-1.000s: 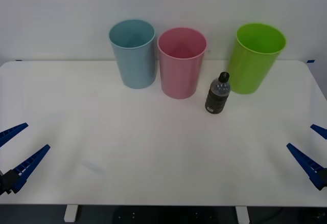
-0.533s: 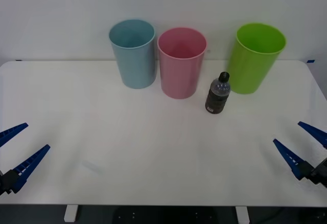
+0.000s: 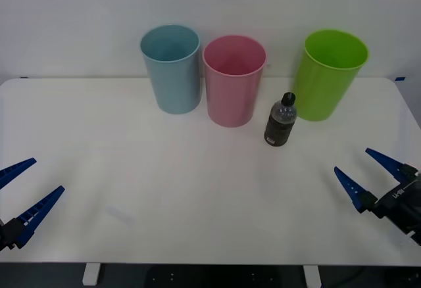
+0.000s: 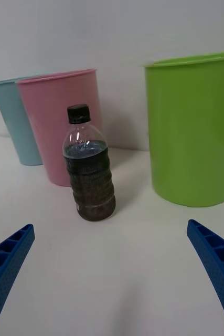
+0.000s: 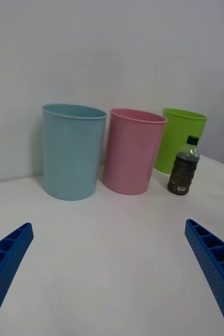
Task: Grasp the object on the table and drop it into the matching bin: aluminum can to the light blue bin, PET bottle to the pink bin.
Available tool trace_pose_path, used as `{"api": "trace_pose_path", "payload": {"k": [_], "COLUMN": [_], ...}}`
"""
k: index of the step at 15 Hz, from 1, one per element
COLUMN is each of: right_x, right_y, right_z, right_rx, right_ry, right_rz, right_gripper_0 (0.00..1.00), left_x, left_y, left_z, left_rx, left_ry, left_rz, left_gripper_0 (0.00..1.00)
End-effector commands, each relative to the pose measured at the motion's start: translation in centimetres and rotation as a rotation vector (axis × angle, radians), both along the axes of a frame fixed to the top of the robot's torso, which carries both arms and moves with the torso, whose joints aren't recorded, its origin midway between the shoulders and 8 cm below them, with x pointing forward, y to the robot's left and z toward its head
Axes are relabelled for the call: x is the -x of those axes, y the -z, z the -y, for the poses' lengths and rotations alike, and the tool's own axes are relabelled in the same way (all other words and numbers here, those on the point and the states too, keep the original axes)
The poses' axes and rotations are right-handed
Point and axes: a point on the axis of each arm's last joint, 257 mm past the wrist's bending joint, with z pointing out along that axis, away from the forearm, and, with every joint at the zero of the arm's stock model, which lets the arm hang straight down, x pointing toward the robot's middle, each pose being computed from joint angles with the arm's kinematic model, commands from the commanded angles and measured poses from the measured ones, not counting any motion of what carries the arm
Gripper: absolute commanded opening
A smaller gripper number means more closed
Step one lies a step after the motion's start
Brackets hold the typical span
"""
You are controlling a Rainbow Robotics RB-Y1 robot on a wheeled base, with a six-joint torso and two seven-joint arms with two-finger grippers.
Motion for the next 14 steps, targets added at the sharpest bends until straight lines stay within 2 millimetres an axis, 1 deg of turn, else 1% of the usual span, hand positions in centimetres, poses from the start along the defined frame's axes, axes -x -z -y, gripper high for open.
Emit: {"api": "trace_pose_path", "payload": {"k": [1, 6, 11, 14], "right_x": [-1.6, -3.9, -5.5, -6.7], "right_y": [0.4, 0.8, 1.0, 1.6], "right_z": [-0.7, -2.8, -5.1, -6.3], "right_rx": [0.003, 0.000, 0.007, 0.006], "right_ry": [-0.007, -0.019, -0.015, -0.019], "right_rz": [0.003, 0.009, 0.013, 0.001], "right_gripper_0": [1.00, 1.00, 1.00, 1.00], "left_x": [0.0, 0.0, 0.0, 0.0], "left_y": [0.0, 0.0, 0.0, 0.0], "left_z": [0.0, 0.0, 0.0, 0.0], "left_rx": [0.000, 0.000, 0.000, 0.000], "left_ry": [0.000, 0.000, 0.000, 0.000], "left_rz": [0.000, 0.000, 0.000, 0.000], "left_gripper_0": [1.00, 1.00, 1.00, 1.00]}}
